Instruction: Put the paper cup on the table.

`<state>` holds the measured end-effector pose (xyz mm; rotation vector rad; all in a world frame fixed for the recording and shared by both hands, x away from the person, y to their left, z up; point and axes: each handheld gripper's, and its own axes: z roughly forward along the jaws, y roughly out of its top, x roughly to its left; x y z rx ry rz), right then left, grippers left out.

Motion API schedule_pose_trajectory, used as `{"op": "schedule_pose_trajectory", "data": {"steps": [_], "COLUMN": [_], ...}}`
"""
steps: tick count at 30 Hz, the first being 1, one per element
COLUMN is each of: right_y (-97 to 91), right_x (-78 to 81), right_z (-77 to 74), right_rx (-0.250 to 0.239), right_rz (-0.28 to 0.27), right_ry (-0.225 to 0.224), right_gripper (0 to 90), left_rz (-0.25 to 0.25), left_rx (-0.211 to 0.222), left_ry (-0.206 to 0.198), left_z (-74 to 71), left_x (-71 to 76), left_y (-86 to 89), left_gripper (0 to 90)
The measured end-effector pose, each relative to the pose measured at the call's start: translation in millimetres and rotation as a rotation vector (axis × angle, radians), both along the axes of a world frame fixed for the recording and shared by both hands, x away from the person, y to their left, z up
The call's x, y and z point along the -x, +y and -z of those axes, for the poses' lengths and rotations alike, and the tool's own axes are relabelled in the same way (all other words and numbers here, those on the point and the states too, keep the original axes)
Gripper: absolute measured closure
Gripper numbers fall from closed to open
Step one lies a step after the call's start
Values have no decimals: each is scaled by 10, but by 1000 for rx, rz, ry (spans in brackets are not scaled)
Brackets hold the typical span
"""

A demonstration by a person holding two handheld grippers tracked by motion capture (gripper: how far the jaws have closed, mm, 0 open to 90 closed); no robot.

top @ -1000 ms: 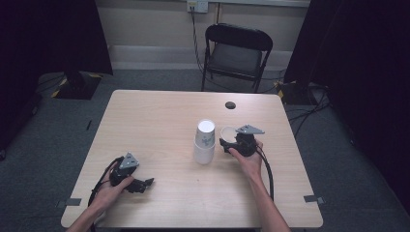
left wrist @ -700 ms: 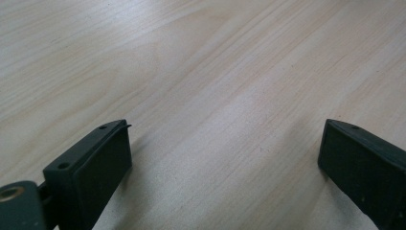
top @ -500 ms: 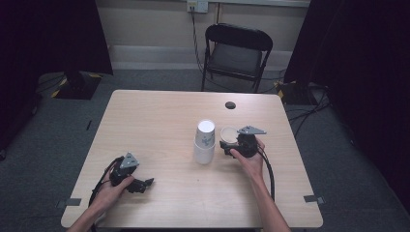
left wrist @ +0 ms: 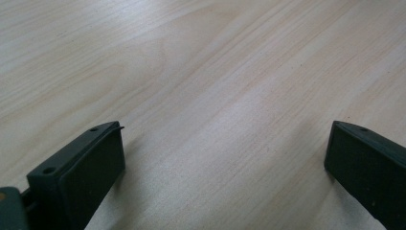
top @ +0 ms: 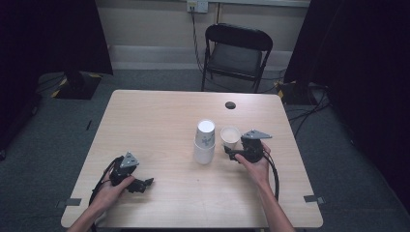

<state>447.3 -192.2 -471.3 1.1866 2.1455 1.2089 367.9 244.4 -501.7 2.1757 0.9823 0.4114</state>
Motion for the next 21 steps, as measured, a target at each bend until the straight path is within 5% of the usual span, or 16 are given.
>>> {"op": "schedule_pose_trajectory", "data": {"steps": [8,21], "right_y": [-43,-310], "right_x": [183,544], "right_z": [-60,-143], "right_rx": [34,13], "right_rz": [-18,13], "right_ry": [5,4], "right_gripper": [148,149], "left_rz": [-8,-13], "left_rx": [4,2], "left_ry": [2,0], "left_z": [2,1], "left_x": [1,1], "left_y": [-1,6], "left_gripper": [0,0]}}
